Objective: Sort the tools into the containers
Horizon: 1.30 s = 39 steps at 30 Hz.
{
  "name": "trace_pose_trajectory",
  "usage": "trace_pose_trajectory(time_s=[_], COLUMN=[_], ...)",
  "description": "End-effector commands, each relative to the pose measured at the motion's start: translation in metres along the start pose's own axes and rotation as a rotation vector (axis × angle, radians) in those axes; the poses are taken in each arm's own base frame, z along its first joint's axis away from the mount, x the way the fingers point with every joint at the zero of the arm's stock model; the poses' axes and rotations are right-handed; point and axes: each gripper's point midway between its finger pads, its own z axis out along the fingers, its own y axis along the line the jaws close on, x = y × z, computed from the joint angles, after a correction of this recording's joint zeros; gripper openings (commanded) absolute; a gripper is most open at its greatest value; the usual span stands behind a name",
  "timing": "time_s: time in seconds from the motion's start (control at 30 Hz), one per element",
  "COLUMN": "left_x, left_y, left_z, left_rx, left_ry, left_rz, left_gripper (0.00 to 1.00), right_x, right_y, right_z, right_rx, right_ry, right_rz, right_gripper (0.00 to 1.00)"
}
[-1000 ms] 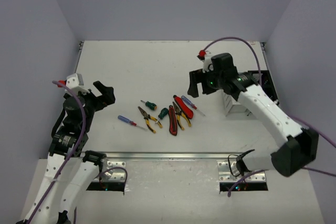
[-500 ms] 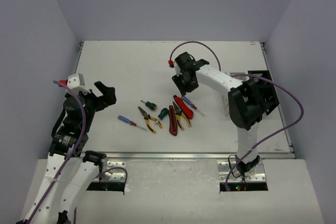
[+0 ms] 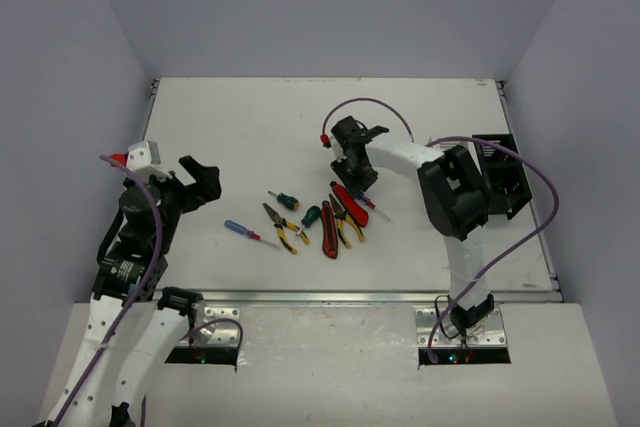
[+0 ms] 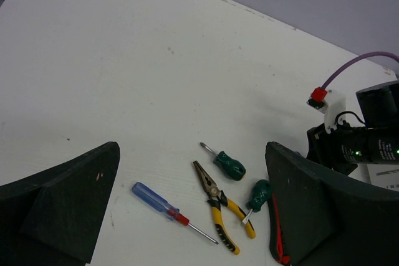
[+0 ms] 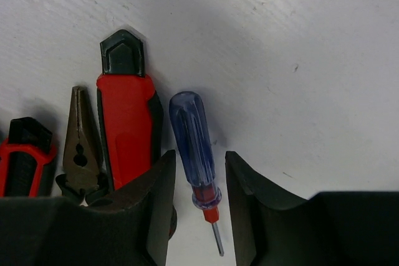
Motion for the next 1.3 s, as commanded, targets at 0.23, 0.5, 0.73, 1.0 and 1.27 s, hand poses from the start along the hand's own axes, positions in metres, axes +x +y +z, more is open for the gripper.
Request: trace_pose_trajectory(time_s=[0.23, 0.5, 0.73, 1.0, 1.27], left_x=[-0.01, -0.009, -0.009, -0.011, -0.01], left_y=[-0.006, -0.008, -0.007, -0.009, -0.011], left_z=[0.0, -0.001, -0.001, -0.003, -0.004], left_rx=[0.033, 0.035, 0.028, 0.041, 0.053], left_ry=[-0.039, -0.036, -0.039, -0.046, -0.043], left_rz=[0.007, 0.012, 0.009, 0.007, 0.009], left_gripper=[1.0, 1.0, 1.0, 1.0, 1.0], right_x=[-0.007, -0.051, -0.065, -0.023, 0.023], right_y=[-0.007, -0.027, -0.047, -0.155, -0.237], right_z=[0.022, -0.057, -0.162, -0.256, -0.306], right_rx=[0.01, 0.089, 0.075, 0.353, 0.765], right_ry=[-0.038, -0.257, -0.545, -0.938, -1.09], right_rz=[0.003, 0.08, 0.284, 0.745, 1.069], right_gripper=[0.19, 0.0, 0.0, 0.0, 0.0])
